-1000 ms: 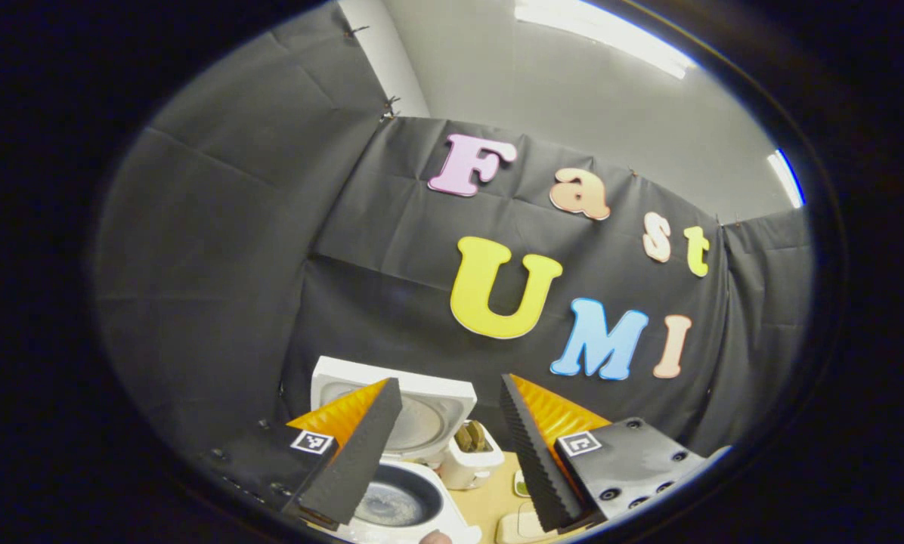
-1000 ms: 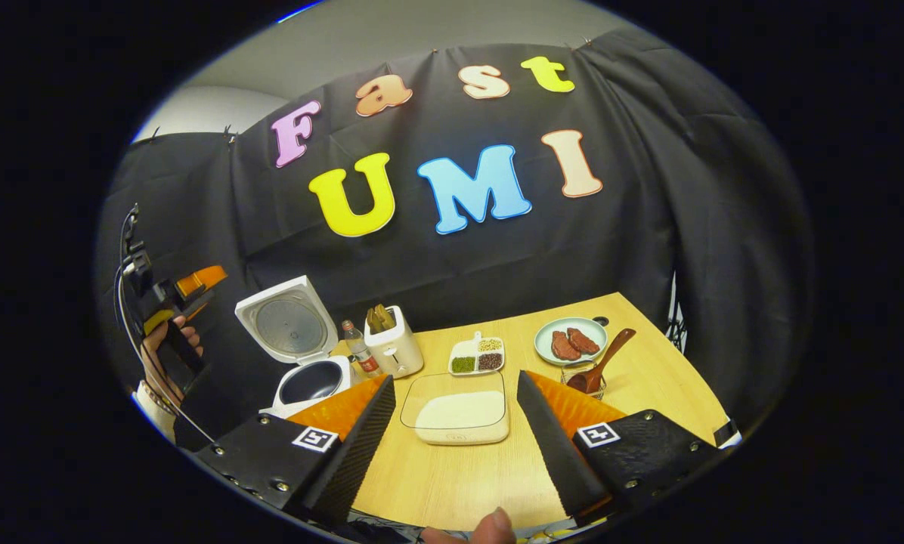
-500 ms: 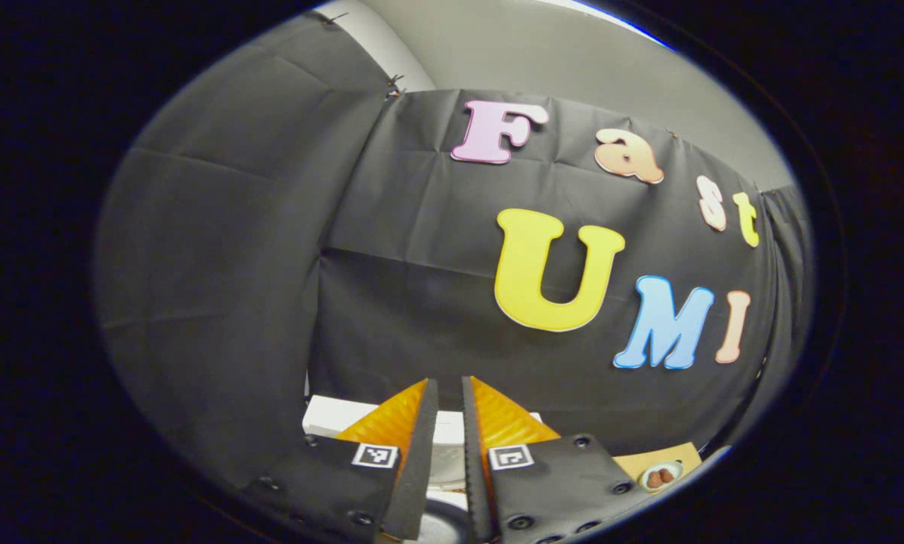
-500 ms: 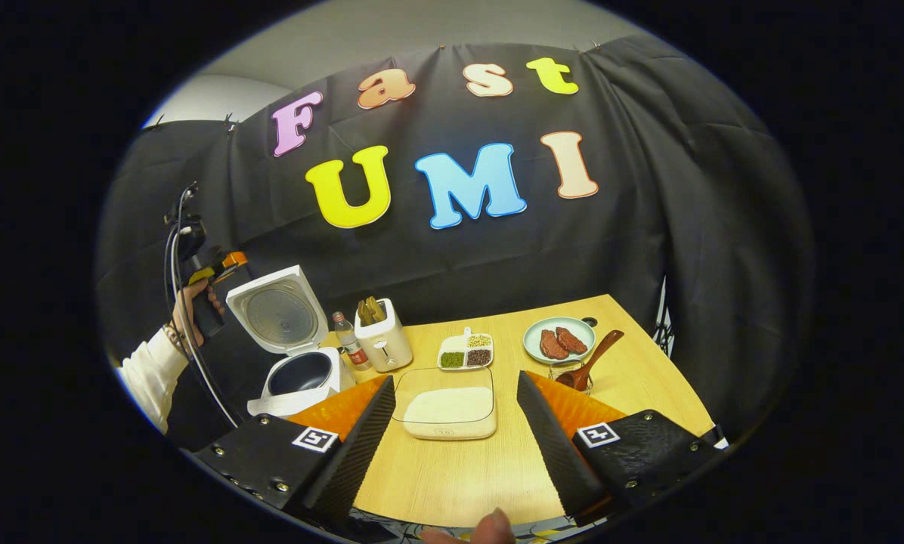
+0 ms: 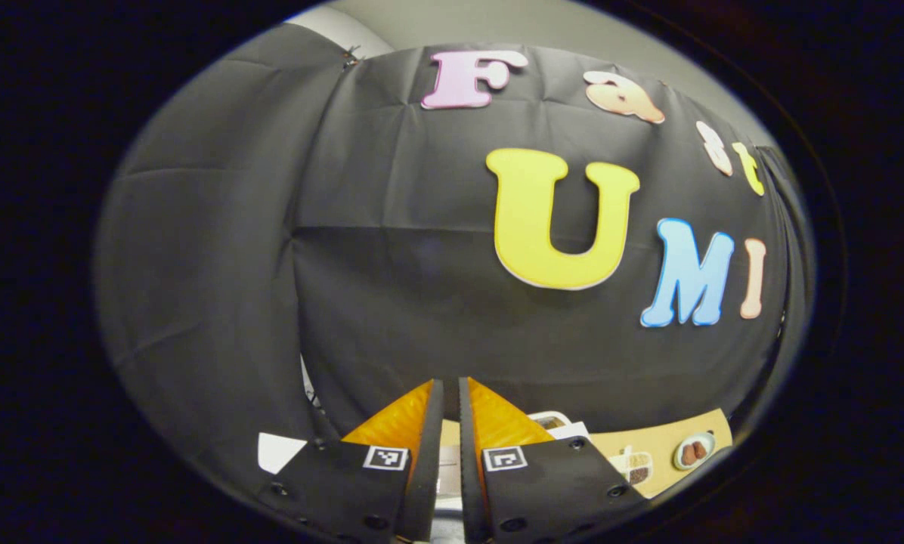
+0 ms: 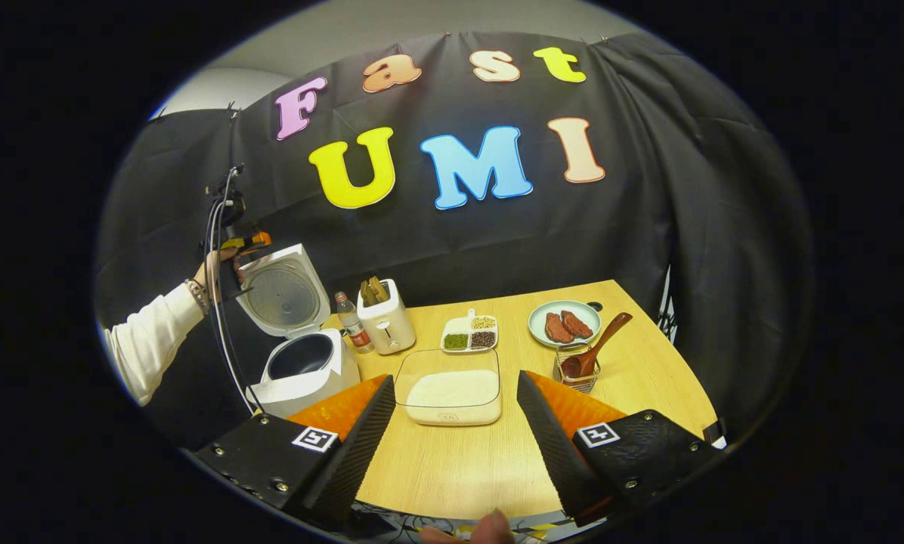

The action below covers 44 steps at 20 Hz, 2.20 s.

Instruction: Close the left gripper, press the button to open the rice cooker; take a wooden spoon from the chopstick holder with the right hand, scoop a spoonful of rice and pour it into the rice cooker, then put the wooden spoon back into the chopstick holder.

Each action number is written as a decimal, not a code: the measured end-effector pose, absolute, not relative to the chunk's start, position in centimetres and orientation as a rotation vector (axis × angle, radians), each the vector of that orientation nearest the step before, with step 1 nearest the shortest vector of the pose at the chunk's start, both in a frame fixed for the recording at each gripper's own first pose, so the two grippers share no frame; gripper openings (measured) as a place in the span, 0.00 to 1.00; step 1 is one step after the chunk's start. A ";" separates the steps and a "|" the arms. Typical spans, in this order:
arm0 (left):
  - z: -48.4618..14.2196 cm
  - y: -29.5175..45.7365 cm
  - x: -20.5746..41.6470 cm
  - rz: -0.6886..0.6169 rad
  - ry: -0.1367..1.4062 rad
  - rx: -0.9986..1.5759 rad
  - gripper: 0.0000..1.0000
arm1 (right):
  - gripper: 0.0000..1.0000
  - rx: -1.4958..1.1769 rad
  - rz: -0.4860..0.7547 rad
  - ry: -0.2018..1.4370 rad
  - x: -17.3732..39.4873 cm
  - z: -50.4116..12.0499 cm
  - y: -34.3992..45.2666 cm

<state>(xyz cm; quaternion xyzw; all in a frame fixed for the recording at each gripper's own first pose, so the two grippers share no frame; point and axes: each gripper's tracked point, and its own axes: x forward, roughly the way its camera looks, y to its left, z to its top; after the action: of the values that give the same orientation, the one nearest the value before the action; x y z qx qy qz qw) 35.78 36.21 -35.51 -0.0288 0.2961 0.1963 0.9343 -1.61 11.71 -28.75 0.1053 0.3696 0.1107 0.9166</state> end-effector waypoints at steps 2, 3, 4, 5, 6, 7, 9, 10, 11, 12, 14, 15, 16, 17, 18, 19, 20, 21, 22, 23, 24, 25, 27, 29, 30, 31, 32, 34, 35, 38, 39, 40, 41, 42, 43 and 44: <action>-35.8 36.6 36.1 0.405 0.585 -0.032 0.11 | 0.99 0.227 0.227 0.766 -1.6 -28.9 11.9; -36.0 36.3 35.6 0.415 0.606 -0.032 0.06 | 0.99 0.226 0.229 0.768 -1.5 -29.0 12.0; -35.8 36.2 35.7 0.412 0.593 -0.016 0.09 | 0.99 0.221 0.229 0.767 -1.5 -29.0 12.1; -35.9 36.0 35.4 0.416 0.598 -0.025 0.06 | 0.99 0.217 0.234 0.770 -1.6 -29.1 12.2; -35.6 35.7 35.0 0.411 0.589 -0.032 0.10 | 0.99 0.219 0.237 0.776 -1.7 -29.2 12.4; -35.4 35.2 34.4 0.404 0.588 -0.042 0.10 | 0.99 0.226 0.241 0.778 -1.7 -29.2 12.7; -35.0 33.8 32.5 0.382 0.578 -0.031 0.10 | 0.99 0.228 0.250 0.779 -1.7 -29.3 13.0; -34.9 33.0 31.3 0.371 0.569 -0.020 0.10 | 0.99 0.225 0.254 0.782 -1.8 -29.4 13.1; -34.9 32.3 30.2 0.361 0.563 -0.011 0.06 | 0.99 0.227 0.258 0.786 -1.9 -29.5 13.2; -34.8 31.7 29.0 0.355 0.560 -0.004 0.06 | 0.99 0.234 0.260 0.791 -2.0 -29.7 13.5; -35.2 30.0 26.5 0.349 0.556 -0.012 0.10 | 0.99 0.249 0.265 0.801 -2.1 -29.9 13.8; -35.3 29.3 25.3 0.349 0.555 -0.018 0.07 | 0.99 0.251 0.267 0.805 -2.1 -30.0 13.9; -35.8 28.6 23.9 0.349 0.557 -0.027 0.10 | 0.99 0.249 0.272 0.809 -2.2 -30.2 14.1; -36.4 27.9 22.5 0.350 0.560 -0.041 0.09 | 0.99 0.244 0.276 0.810 -2.3 -30.2 14.1; -37.2 27.2 21.0 0.353 0.569 -0.059 0.10 | 0.99 0.240 0.280 0.812 -2.4 -30.3 14.2; -38.0 26.4 19.6 0.356 0.582 -0.074 0.10 | 0.99 0.242 0.283 0.814 -2.5 -30.3 14.3; -39.1 25.6 18.2 0.356 0.600 -0.086 0.06 | 0.99 0.246 0.285 0.820 -2.7 -30.5 14.4; -40.0 25.0 17.0 0.354 0.614 -0.092 0.06 | 0.99 0.247 0.288 0.823 -3.4 -30.3 14.6; -41.0 24.5 15.7 0.350 0.626 -0.099 0.10 | 0.99 0.242 0.288 0.825 -3.6 -30.4 14.6; -41.8 24.1 14.7 0.352 0.636 -0.114 0.10 | 0.99 0.240 0.288 0.832 -3.8 -30.8 14.6; -42.9 23.9 13.7 0.353 0.648 -0.131 0.06 | 0.99 0.241 0.289 0.839 -4.0 -31.1 14.7; -43.9 23.5 13.0 0.357 0.659 -0.146 0.10 | 0.99 0.246 0.289 0.846 -4.2 -31.2 14.7; -45.4 23.1 11.7 0.370 0.685 -0.160 0.10 | 0.99 0.252 0.291 0.854 -4.4 -31.4 15.0; -46.9 22.4 10.7 0.368 0.698 -0.120 0.10 | 0.99 0.245 0.297 0.862 -4.6 -31.7 15.3; -47.7 22.3 10.1 0.364 0.705 -0.095 0.10 | 0.99 0.244 0.298 0.864 -4.8 -31.8 15.4; -48.8 22.1 9.5 0.361 0.725 -0.079 0.10 | 0.99 0.246 0.300 0.864 -4.8 -31.9 15.4; -50.5 21.9 8.6 0.361 0.771 -0.086 0.10 | 0.99 0.247 0.300 0.867 -4.9 -32.1 15.6; -49.6 22.2 8.7 0.362 0.706 -0.092 0.07 | 0.99 0.248 0.303 0.876 -5.3 -32.4 15.7; -50.1 22.2 8.1 0.367 0.709 -0.112 0.10 | 0.99 0.248 0.304 0.880 -5.4 -32.4 15.7; -50.4 22.4 7.9 0.393 0.695 -0.092 0.14 | 0.99 0.254 0.304 0.886 -5.7 -32.5 15.8; -50.2 22.3 8.1 0.393 0.687 -0.064 0.14 | 0.99 0.253 0.303 0.887 -5.7 -32.4 15.8; -50.2 22.2 8.1 0.397 0.694 -0.028 0.11 | 0.99 0.252 0.302 0.885 -5.8 -32.4 15.7; -50.1 22.2 8.2 0.397 0.694 -0.009 0.11 | 0.99 0.253 0.300 0.884 -5.8 -32.4 15.5; -50.0 22.2 8.3 0.404 0.697 -0.013 0.10 | 0.99 0.255 0.297 0.881 -5.9 -32.3 15.4; -49.5 22.4 8.2 0.413 0.700 -0.010 0.12 | 0.99 0.258 0.291 0.878 -5.8 -32.2 15.2; -49.5 23.0 7.9 0.423 0.706 0.009 0.17 | 0.99 0.261 0.287 0.880 -5.8 -32.3 15.0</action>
<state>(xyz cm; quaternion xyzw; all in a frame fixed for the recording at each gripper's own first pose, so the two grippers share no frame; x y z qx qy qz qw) 7.95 23.03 -49.50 0.0045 0.3432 0.2055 0.9165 -5.83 15.04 -32.28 0.1257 0.4230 0.1379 0.8867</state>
